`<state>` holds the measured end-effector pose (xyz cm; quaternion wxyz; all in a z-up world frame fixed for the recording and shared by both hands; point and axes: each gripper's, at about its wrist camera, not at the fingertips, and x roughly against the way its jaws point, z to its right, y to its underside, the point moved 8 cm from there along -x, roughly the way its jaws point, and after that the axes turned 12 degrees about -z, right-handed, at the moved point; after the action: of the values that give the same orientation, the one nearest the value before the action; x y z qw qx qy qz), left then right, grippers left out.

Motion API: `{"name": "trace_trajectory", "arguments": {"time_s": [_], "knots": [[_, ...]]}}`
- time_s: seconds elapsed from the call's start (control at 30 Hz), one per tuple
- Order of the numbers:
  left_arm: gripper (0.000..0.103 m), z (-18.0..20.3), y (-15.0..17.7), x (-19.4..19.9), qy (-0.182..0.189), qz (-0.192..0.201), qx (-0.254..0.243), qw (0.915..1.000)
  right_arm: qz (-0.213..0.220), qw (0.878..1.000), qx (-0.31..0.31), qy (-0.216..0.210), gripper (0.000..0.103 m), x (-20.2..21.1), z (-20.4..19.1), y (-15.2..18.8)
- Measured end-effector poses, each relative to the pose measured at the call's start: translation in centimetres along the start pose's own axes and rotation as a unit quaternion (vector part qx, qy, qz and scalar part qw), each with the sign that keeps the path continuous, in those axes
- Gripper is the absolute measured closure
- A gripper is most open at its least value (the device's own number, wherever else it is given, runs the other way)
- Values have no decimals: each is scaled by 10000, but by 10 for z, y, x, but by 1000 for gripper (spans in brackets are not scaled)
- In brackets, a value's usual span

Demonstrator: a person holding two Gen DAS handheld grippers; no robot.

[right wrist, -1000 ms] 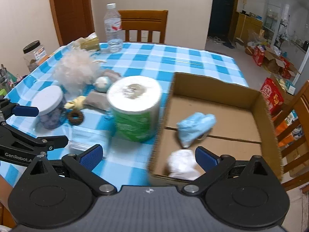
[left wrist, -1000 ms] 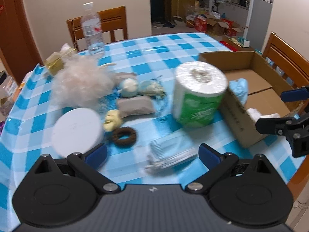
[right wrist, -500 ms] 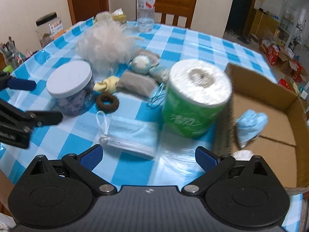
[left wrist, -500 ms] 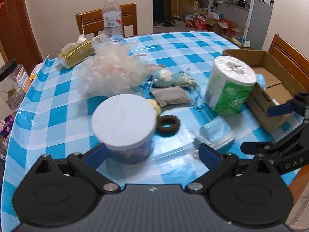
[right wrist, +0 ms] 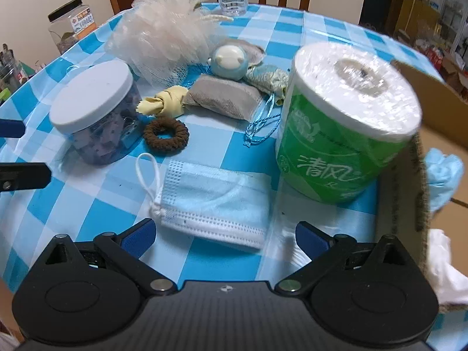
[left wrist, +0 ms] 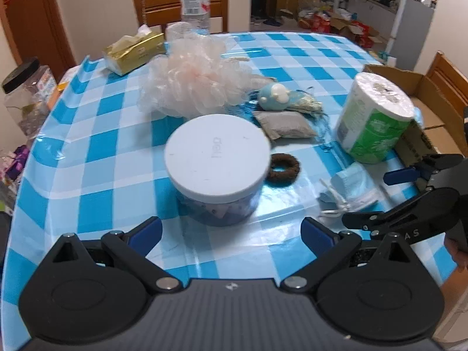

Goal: Organize soft objects
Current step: 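Move both tools back over the remaining items on the table, then lower the right tool and grasp the second blue mask at its middle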

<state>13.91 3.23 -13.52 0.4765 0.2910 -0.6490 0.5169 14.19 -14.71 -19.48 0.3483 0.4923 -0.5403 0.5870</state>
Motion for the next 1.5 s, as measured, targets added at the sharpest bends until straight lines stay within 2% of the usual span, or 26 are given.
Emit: {"name": "trace_trajectory", "arguments": {"time_s": [0.23,0.37,0.5,0.63,0.77,0.93,1.13,1.3,1.4,1.5], "knots": [[3,-12,-3,-1,-63,-20,278,9996,-89,9993,264,-250,0,-10,-16,-7],[3,-15,-3,1,-75,-3,300,9995,-237,9970,403,-619,0,-8,-37,0],[3,-17,-3,2,-38,-2,312,9995,-374,9929,830,-763,0,-3,-64,11],[3,-17,-3,6,-19,62,264,9996,-158,9918,1178,-469,0,6,-71,9],[3,-17,-3,8,84,54,260,9996,89,9913,1303,-164,0,6,-62,-8],[3,-17,-6,13,216,63,163,9996,-20,9876,1556,-221,0,-11,-62,-18],[3,-25,-20,17,30,183,-100,9998,-468,9794,1868,-609,0,-12,-78,5],[3,-31,-37,15,-48,253,-182,9995,-207,9824,1818,-384,0,-13,-79,4],[3,-34,-51,15,-66,335,-232,9991,-62,9846,1731,-252,4,-16,-76,-3],[3,-35,-67,16,-98,418,-310,9986,19,9854,1695,-135,14,-15,-72,-5]]}}
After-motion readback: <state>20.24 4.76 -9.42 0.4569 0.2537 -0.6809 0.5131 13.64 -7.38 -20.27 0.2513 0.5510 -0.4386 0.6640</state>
